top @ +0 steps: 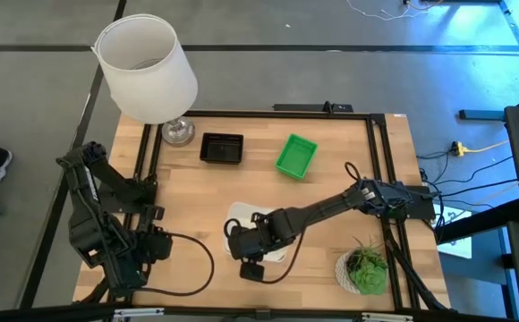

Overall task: Stack baskets by color
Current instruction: Stack the right white bin on top of the left white bin, then return to Home Position

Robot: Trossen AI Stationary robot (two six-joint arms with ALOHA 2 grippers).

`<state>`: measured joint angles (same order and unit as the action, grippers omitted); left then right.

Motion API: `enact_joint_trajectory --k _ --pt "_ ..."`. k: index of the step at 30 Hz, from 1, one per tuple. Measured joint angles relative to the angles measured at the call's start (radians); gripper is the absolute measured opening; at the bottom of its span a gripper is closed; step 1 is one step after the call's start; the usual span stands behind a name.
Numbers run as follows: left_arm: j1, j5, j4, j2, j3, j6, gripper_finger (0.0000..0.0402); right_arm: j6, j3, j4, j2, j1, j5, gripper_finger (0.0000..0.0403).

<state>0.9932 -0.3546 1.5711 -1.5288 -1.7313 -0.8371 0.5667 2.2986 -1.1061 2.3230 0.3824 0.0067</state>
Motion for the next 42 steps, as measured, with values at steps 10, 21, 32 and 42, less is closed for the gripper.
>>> enact_joint_trajectory --k 10,21,32,42 --pt "0.000 0.001 0.000 0.000 0.000 -0.002 0.0075 -0.054 0.000 -0.006 0.000 -0.006 -0.001 0.0052" --pt "0.000 0.001 0.000 0.000 0.000 0.000 0.0075 -0.101 0.000 -0.008 0.007 -0.007 -0.004 0.0006" --pt "0.000 0.001 0.000 0.000 0.000 0.000 0.0075 -0.101 0.000 -0.006 0.007 -0.014 0.025 0.0015" --pt "0.000 0.001 0.000 0.000 0.000 0.000 0.0075 -0.127 0.000 -0.004 0.007 -0.014 0.045 0.0060"
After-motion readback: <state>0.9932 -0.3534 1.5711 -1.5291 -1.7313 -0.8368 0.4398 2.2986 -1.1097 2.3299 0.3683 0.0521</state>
